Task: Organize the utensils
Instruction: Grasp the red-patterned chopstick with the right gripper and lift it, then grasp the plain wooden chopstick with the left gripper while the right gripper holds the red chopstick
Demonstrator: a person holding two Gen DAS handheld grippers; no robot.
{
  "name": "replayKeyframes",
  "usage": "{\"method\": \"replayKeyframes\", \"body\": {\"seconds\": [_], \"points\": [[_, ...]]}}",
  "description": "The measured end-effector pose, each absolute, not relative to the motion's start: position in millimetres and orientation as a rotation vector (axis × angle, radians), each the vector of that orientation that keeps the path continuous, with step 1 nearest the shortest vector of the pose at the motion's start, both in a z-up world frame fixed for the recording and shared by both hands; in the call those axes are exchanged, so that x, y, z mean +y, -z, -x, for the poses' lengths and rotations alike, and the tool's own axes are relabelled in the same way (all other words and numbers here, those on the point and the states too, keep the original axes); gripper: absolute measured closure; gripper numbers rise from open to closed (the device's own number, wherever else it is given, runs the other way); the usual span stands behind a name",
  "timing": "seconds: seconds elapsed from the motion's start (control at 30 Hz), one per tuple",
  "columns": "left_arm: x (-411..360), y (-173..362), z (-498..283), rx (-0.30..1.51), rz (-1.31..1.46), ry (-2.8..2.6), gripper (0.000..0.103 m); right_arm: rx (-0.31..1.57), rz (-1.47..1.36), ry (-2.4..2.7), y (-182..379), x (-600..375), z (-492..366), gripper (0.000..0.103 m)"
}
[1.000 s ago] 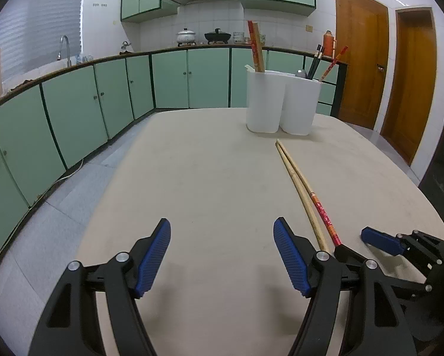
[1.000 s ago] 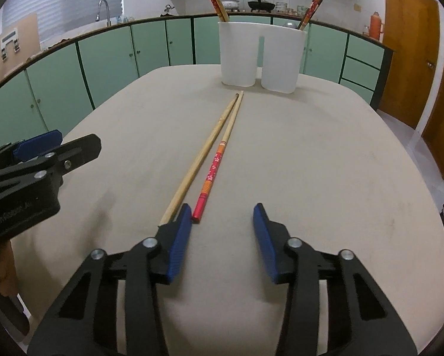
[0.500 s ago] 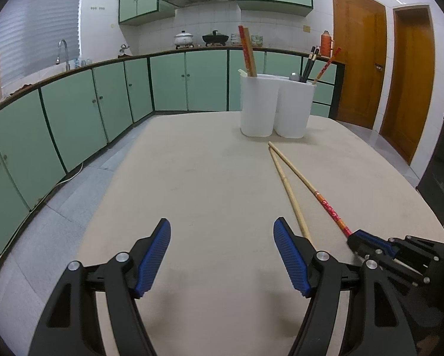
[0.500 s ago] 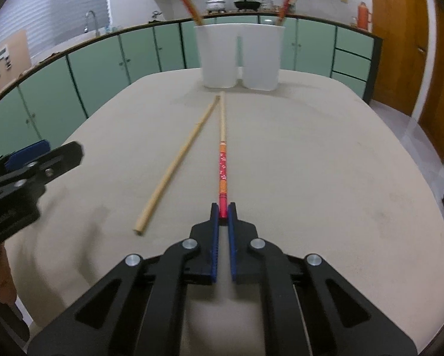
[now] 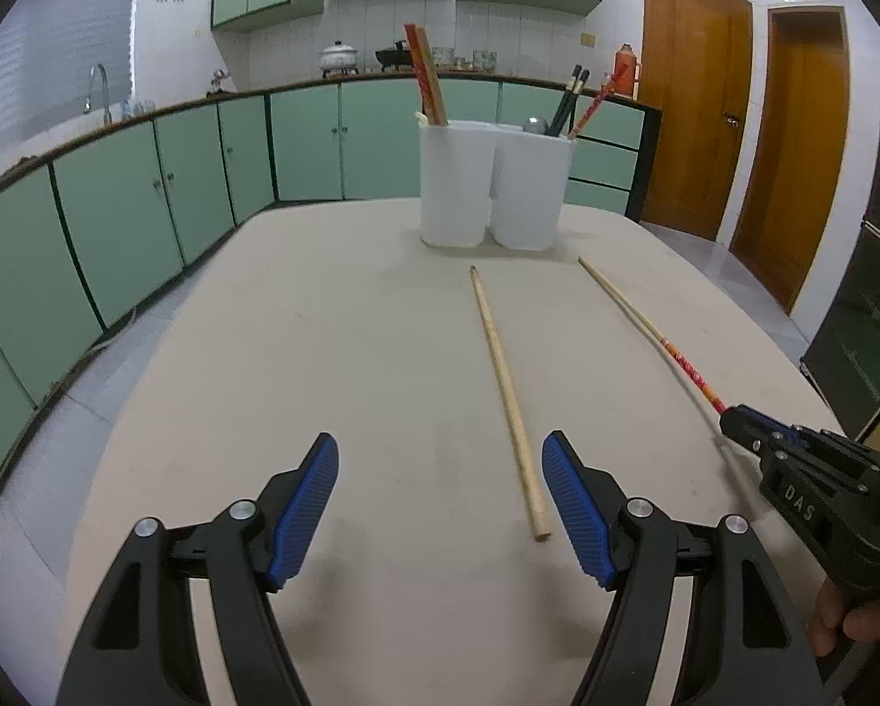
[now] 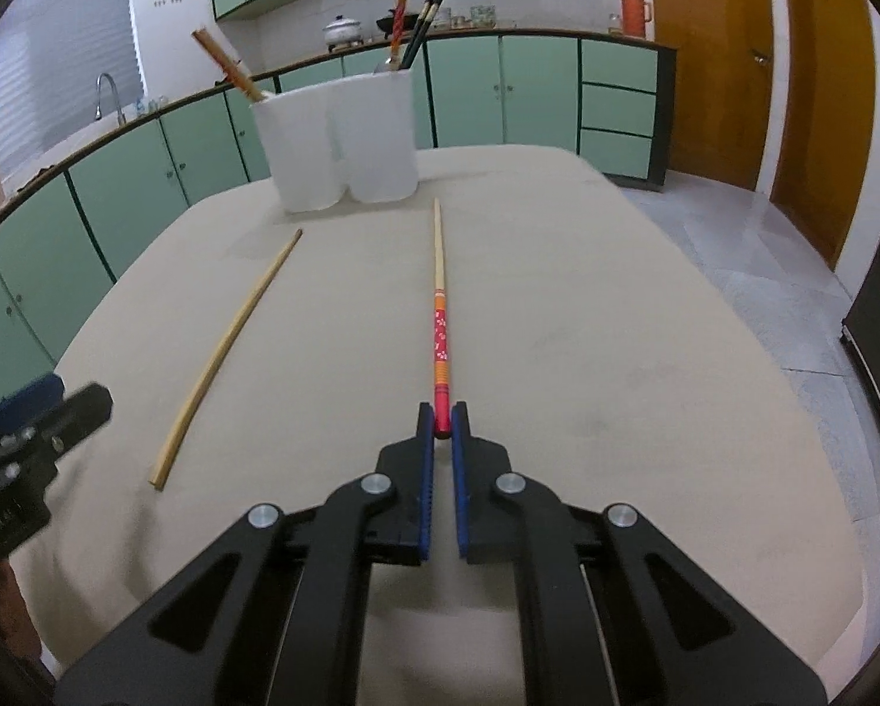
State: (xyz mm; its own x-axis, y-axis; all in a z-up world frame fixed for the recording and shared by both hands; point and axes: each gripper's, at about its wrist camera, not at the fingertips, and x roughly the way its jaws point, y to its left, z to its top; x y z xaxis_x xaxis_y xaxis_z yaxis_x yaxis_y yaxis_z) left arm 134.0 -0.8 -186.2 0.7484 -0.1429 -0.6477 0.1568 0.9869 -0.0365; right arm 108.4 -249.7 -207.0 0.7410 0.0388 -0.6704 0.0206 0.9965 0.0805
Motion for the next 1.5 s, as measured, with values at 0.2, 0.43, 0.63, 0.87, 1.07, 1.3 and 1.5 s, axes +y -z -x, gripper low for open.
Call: {"method": "replayKeyframes", "body": {"seconds": [0.2,0.43,0.63,0.87,1.07,1.3,1.5], "points": [[-15,195,-134,0.739,-0.018,0.178,0.033,0.724,-0.102,-0.009,207,-256,-106,0.098],[-22,206,-136,0.785,0.001,0.175,0.034,0.698,-0.103,-0.008,202,-260,-101,0.098],[-26,214,-136,0.810,0.010,0.167,0.043,0.696,-0.097,-0.021,203,-259,-97,0.098],[-26,215,-137,0.800,0.014,0.150,0.056,0.703,-0.091,-0.034,203,-254,-96,0.098],[-32,215,-137,0.804,-0.003,0.125,0.056,0.709,-0.081,-0.040,204,-251,-98,0.098],[-33,215,-136,0.803,-0.004,0.099,0.064,0.714,-0.076,-0.041,204,-250,-99,0.098],[-37,214,-134,0.806,-0.024,0.078,0.069,0.715,-0.073,-0.040,204,-249,-101,0.098]]}}
